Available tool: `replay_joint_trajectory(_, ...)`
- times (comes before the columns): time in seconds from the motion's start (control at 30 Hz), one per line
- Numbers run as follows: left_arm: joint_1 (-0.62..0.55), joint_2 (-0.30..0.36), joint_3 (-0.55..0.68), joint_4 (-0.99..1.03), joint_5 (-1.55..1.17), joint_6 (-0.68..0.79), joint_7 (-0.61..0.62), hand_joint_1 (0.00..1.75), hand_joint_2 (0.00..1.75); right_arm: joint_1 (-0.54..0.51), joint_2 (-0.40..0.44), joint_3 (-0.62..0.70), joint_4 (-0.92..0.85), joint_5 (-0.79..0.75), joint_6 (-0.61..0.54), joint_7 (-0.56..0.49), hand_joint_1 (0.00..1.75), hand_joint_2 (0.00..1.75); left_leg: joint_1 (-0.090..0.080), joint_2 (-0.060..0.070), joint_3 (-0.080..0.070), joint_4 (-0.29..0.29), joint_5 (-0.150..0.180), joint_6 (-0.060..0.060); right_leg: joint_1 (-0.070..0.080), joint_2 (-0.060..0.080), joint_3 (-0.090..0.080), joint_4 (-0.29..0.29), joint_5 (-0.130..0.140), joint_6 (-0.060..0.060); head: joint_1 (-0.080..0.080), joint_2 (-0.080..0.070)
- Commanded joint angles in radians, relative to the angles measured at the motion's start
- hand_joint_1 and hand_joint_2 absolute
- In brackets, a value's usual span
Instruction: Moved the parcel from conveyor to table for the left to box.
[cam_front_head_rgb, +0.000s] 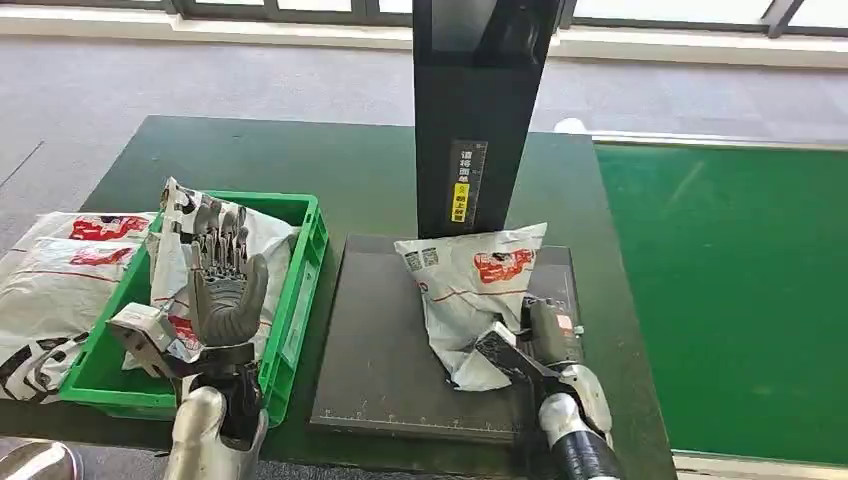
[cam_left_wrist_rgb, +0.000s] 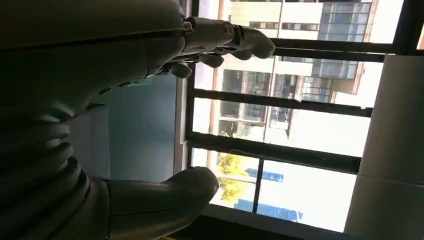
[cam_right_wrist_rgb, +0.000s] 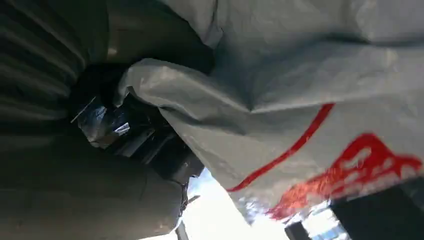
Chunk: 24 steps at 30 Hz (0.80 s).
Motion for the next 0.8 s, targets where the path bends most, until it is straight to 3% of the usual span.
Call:
replay_joint_trajectory(0.03,-0.03,-0.055,0.031,0.072,-0.008,0.01,0.001,0.0,1.75,-0.058,-0.006,0.122,0.163,0.018,0.042,-0.04,1.75,1.75,0.0,0.001,0.003,-0.002,0.0,0.0,0.001,0.0,0.003,-0.003,0.0,-0.001,0.0,0.0)
replay_joint_trajectory(0.4,-0.036,-0.051,0.041,0.073,-0.004,0.014,0.001,0.0,1.75,-0.076,-0.011,0.145,0.187,0.009,0.044,-0.061,1.75,1.75,0.001,0.002,0.003,-0.002,0.0,0.0,0.001,0.0,0.004,-0.003,0.0,-0.001,0.0,0.0)
replay_joint_trajectory(0.43,-0.037,-0.051,0.043,0.074,-0.003,0.014,0.001,0.0,1.75,-0.077,-0.011,0.147,0.19,0.007,0.044,-0.064,0.93,1.75,0.0,0.001,0.002,-0.001,0.0,0.0,0.0,0.0,0.002,-0.002,0.0,-0.001,0.0,0.0)
replay_joint_trajectory(0.47,-0.036,-0.051,0.044,0.073,-0.003,0.014,0.001,0.0,1.75,-0.077,-0.012,0.153,0.19,0.001,0.044,-0.066,0.24,1.75,0.0,0.001,0.003,-0.002,0.0,0.0,0.001,0.0,0.003,-0.002,0.0,-0.001,0.0,0.0)
replay_joint_trajectory(0.5,-0.036,-0.051,0.044,0.073,-0.003,0.014,0.001,0.0,1.75,-0.077,-0.012,0.153,0.19,0.001,0.044,-0.066,0.02,1.75,0.0,0.001,0.002,-0.002,0.0,0.0,0.0,0.0,0.002,-0.002,0.0,-0.001,0.0,0.0)
replay_joint_trajectory(0.6,-0.035,-0.05,0.045,0.072,-0.003,0.016,0.001,0.0,1.75,-0.059,-0.03,0.231,0.14,-0.112,0.051,-0.066,0.0,1.75,0.0,0.001,0.001,-0.001,0.0,0.0,0.0,0.0,0.001,-0.001,0.0,-0.001,0.0,0.0)
replay_joint_trajectory(0.63,-0.034,-0.05,0.045,0.071,-0.002,0.016,0.001,0.0,1.75,-0.058,-0.028,0.235,0.131,-0.123,0.05,-0.066,0.0,0.0,0.0,0.001,0.002,-0.002,0.0,0.0,0.001,0.0,0.003,-0.002,0.0,-0.001,0.0,0.0)
replay_joint_trajectory(0.8,-0.034,-0.05,0.043,0.077,-0.004,0.023,0.001,0.0,1.75,-0.03,-0.074,0.342,0.002,-0.341,0.054,-0.066,0.0,0.0,0.0,0.0,0.001,-0.001,0.0,0.0,0.0,-0.001,0.001,-0.002,0.0,-0.001,0.0,0.0)
